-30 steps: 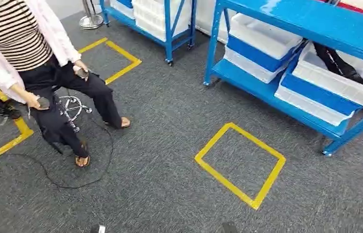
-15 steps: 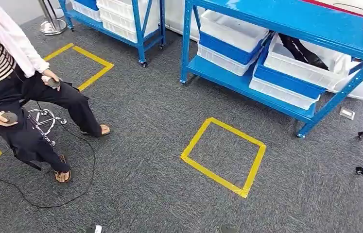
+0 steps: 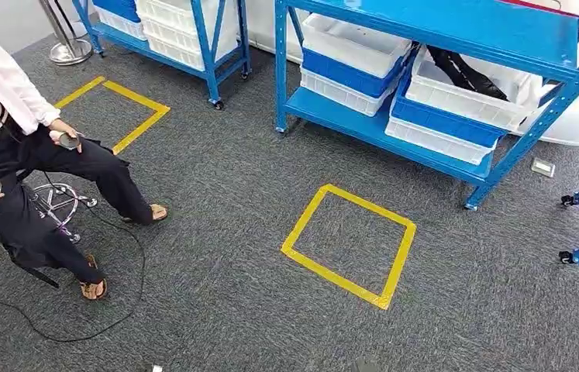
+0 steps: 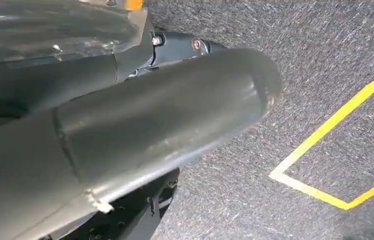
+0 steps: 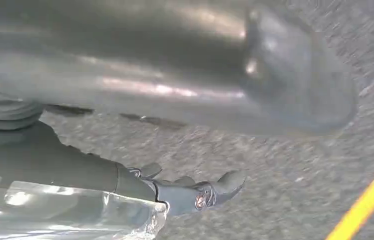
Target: Take the parts from the cabinet and place them on the table.
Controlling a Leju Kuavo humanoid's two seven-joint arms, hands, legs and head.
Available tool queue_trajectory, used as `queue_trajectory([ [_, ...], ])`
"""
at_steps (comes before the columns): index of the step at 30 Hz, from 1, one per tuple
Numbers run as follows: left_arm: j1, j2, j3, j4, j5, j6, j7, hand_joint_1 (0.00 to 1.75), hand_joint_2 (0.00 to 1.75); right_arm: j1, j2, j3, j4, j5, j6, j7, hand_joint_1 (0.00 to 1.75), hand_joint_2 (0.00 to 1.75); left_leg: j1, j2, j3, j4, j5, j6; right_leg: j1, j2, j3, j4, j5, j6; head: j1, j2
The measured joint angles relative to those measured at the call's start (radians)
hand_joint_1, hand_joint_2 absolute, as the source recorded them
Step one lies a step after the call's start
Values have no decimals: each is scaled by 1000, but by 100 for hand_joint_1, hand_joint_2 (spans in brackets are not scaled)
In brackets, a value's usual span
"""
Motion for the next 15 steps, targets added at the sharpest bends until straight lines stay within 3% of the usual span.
queue_trajectory([
  [5, 0, 4, -1, 0, -5, 33, -27, 0, 0, -14, 16, 0, -6, 0, -5, -91, 0, 0, 0, 0, 5, -5, 2, -4, 2, 0, 0, 0, -2, -9, 0, 0],
  [9, 3, 4, -2, 0, -6, 71, -48, 0, 0, -23, 19, 1, -16, 5, -12, -140, 0, 0, 0, 0, 4, -6, 2, -5, 3, 0, 0, 1, -2, -9, 0, 0],
  [15, 5, 4, -2, 0, -6, 79, -56, 0, 0, -29, 23, 2, -23, 10, -20, -150, 0, 0, -2, 0, 4, -6, 2, -5, 3, 0, 1, 1, -2, -9, 1, 0],
])
